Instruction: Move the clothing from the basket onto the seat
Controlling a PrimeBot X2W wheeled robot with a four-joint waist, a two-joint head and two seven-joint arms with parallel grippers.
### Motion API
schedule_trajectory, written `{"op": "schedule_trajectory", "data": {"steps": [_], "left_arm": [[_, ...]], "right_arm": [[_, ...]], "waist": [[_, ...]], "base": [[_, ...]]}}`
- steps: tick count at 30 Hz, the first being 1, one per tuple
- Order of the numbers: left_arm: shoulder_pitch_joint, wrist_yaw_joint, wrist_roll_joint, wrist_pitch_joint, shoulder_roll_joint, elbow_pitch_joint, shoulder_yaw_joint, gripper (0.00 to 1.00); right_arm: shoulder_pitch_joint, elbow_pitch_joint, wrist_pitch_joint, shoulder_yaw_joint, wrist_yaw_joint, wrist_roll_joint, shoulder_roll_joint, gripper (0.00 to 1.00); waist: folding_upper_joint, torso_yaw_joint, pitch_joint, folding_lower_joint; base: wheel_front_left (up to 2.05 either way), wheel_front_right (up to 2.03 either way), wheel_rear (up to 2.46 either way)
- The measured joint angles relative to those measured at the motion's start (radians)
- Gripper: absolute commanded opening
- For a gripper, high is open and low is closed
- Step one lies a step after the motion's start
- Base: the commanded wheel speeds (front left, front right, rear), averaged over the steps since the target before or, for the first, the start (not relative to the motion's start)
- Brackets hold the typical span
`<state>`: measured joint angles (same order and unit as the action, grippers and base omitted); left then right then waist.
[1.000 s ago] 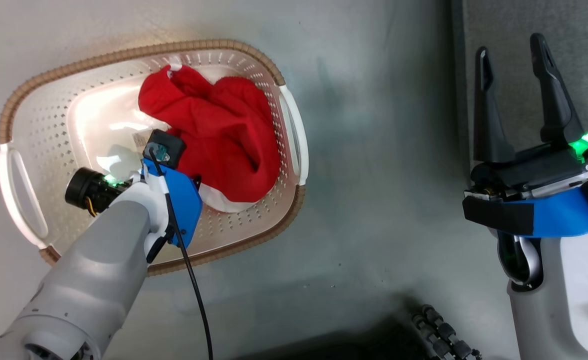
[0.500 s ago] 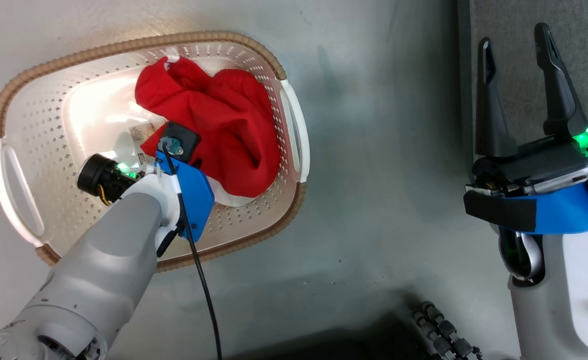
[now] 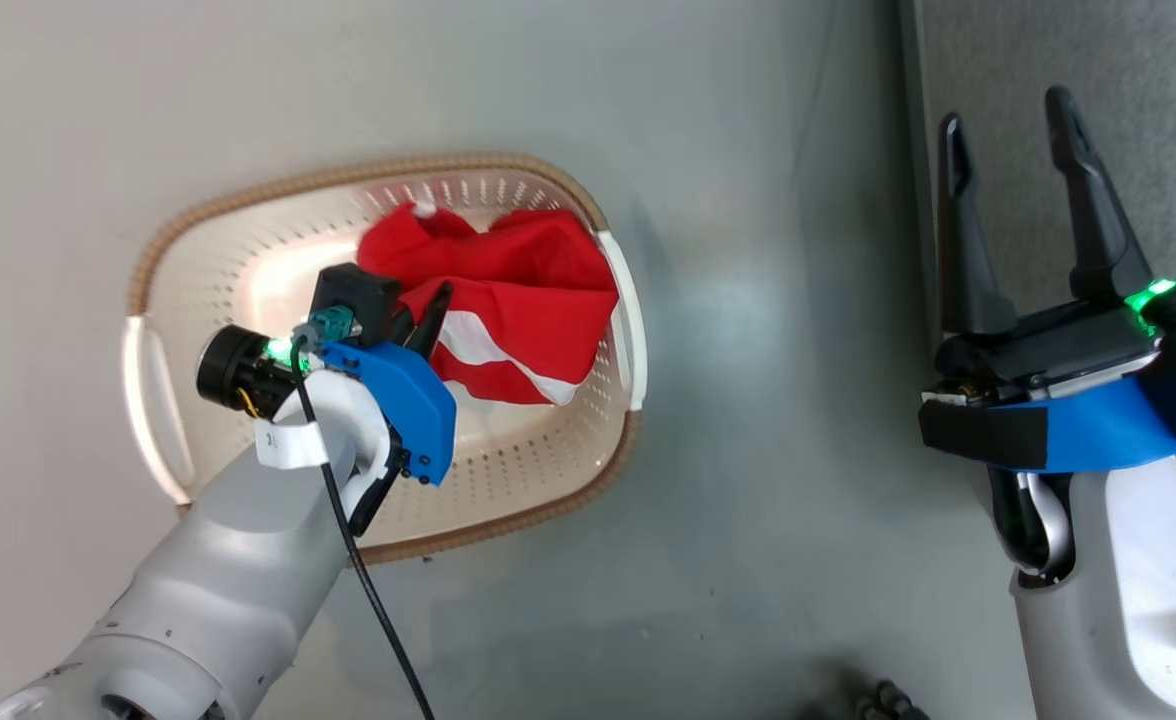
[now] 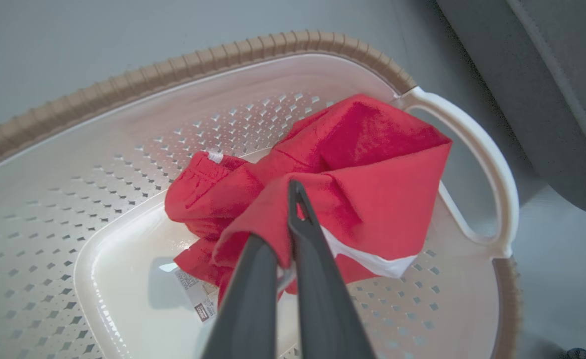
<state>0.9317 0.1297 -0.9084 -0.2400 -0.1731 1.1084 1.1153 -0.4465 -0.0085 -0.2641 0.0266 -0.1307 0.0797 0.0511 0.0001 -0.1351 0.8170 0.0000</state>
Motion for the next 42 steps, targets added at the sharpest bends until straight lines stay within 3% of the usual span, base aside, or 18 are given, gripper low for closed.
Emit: {"op": "schedule_trajectory", "data": {"steps": [6,15,26,34,42], "left_arm": [[-0.008,0.000,0.007,-0.020,-0.020,-0.053,-0.052,0.00],[-0.091,-0.045,0.174,-0.022,-0.066,-0.281,-0.262,0.00],[-0.205,-0.058,0.317,-0.022,-0.063,-0.452,-0.426,0.00],[-0.251,-0.050,0.364,-0.022,-0.050,-0.523,-0.477,0.00],[-0.245,-0.048,0.378,-0.021,-0.026,-0.586,-0.467,0.00]], "right_arm": [[0.024,0.035,0.000,0.005,0.000,-0.002,0.000,1.00],[0.088,0.077,0.000,-0.002,0.000,-0.002,0.000,1.00],[0.176,0.112,0.000,-0.004,0.000,0.001,0.000,1.00],[0.244,0.133,0.000,-0.007,0.000,0.015,0.000,1.00],[0.299,0.149,0.000,-0.011,0.000,0.020,0.000,1.00]], "waist": [[0.0000,0.027,-0.105,0.0000],[0.0000,0.056,-0.262,-0.0001],[0.0000,0.070,-0.448,-0.0002],[0.0000,0.073,-0.575,-0.0003],[0.0000,0.089,-0.671,-0.0002]], "base": [[0.00,0.00,0.00],[0.00,0.00,0.00],[0.00,0.00,0.00],[0.00,0.00,0.00],[0.00,0.00,0.00]]}}
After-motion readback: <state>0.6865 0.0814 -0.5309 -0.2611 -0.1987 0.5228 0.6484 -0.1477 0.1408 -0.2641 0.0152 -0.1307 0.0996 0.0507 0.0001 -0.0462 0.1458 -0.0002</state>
